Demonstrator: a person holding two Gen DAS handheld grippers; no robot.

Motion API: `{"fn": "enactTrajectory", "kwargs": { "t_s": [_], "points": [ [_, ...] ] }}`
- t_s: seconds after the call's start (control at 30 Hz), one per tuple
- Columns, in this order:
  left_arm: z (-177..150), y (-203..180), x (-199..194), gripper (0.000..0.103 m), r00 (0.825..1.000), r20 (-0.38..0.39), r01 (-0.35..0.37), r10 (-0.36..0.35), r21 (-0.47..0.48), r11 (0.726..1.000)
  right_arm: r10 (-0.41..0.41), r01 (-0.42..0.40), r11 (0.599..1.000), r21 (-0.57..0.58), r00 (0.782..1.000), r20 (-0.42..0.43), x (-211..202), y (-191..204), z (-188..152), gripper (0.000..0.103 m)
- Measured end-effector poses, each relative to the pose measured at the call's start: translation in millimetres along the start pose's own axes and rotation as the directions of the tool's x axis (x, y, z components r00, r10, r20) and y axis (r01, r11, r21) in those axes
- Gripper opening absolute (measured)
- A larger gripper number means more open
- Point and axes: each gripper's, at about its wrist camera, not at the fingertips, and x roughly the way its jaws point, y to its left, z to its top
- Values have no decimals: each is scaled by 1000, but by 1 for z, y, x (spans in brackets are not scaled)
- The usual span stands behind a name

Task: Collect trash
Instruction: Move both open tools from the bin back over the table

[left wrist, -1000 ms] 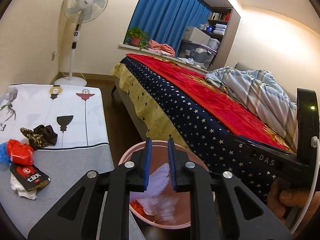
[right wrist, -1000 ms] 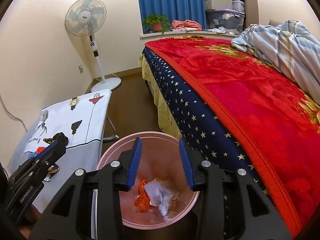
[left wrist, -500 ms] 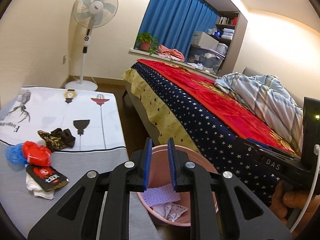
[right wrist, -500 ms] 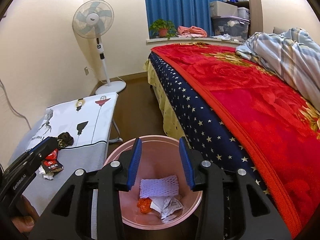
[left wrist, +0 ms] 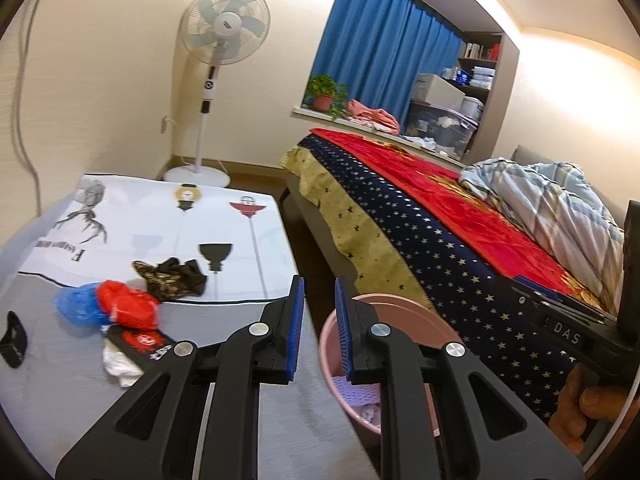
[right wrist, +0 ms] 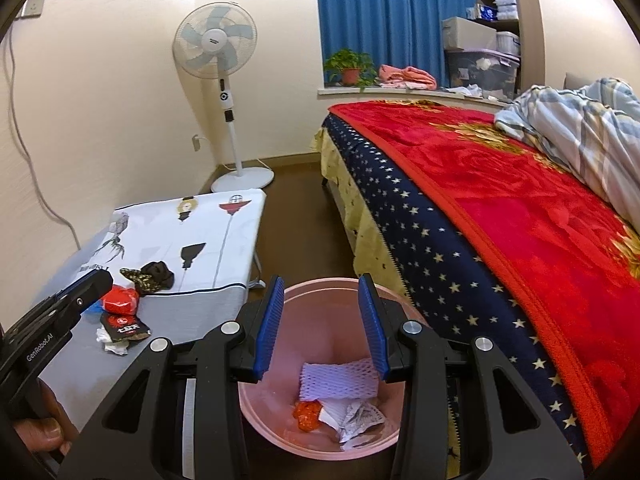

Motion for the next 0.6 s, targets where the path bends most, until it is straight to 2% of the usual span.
{"fn": "enactTrajectory", "kwargs": {
  "t_s": [0.37, 0.6],
  "points": [
    [-3, 37, -18, 16, 992, 16, -128, 128, -26, 991, 100, -99, 994, -56, 995, 20, 4, 42, 1, 40],
    [-7, 72, -20, 17, 967, 1, -252, 253, -94, 963, 175, -175, 984, -33, 985, -10, 22, 65, 0, 40]
  ]
}}
